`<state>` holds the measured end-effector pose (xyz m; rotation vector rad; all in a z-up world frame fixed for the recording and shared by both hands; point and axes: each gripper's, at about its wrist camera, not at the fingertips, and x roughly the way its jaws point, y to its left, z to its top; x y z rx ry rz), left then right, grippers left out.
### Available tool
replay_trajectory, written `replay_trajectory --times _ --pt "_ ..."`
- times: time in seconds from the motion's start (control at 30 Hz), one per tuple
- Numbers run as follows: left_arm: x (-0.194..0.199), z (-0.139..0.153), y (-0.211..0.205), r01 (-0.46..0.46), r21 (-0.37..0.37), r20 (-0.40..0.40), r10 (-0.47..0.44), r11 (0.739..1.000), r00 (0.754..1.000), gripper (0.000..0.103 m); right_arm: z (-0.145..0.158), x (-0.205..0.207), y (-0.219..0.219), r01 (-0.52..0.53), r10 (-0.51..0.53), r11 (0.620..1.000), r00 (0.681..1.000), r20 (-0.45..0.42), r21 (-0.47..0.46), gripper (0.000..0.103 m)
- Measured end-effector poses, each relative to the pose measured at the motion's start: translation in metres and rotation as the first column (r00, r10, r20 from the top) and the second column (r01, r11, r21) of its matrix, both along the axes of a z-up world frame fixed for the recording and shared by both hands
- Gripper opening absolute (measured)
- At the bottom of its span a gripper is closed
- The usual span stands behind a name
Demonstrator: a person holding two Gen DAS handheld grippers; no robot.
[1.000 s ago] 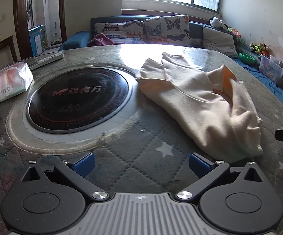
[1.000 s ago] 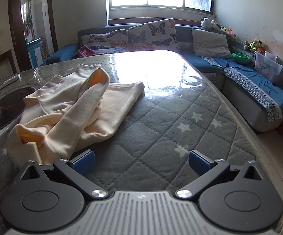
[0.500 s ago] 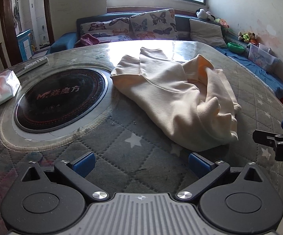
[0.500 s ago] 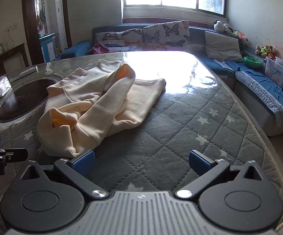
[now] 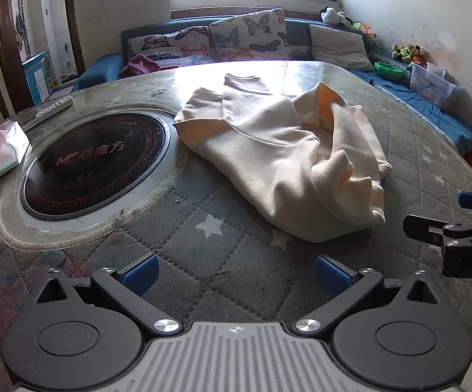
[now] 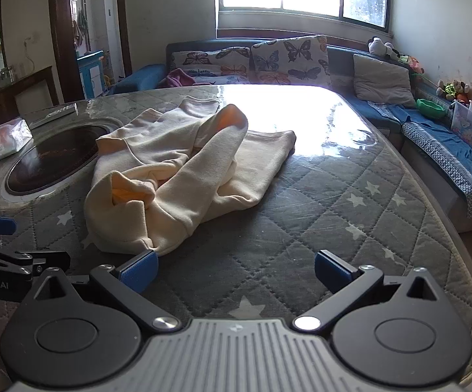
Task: Fold clothes
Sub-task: 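Approach the crumpled cream sweatshirt with both grippers open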
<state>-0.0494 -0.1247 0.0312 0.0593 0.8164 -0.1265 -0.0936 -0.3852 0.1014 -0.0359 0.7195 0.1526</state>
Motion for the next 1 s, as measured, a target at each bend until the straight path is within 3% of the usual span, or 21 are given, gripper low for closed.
replay_trajectory --times 1.0 --pt "-0.043 0.013 -0.014 -0.008 0.035 0.053 0.006 0.999 0.999 0.103 0.007 -0.040 0.004 -0.033 0.032 0.999 0.998 0.058 0.018 0.103"
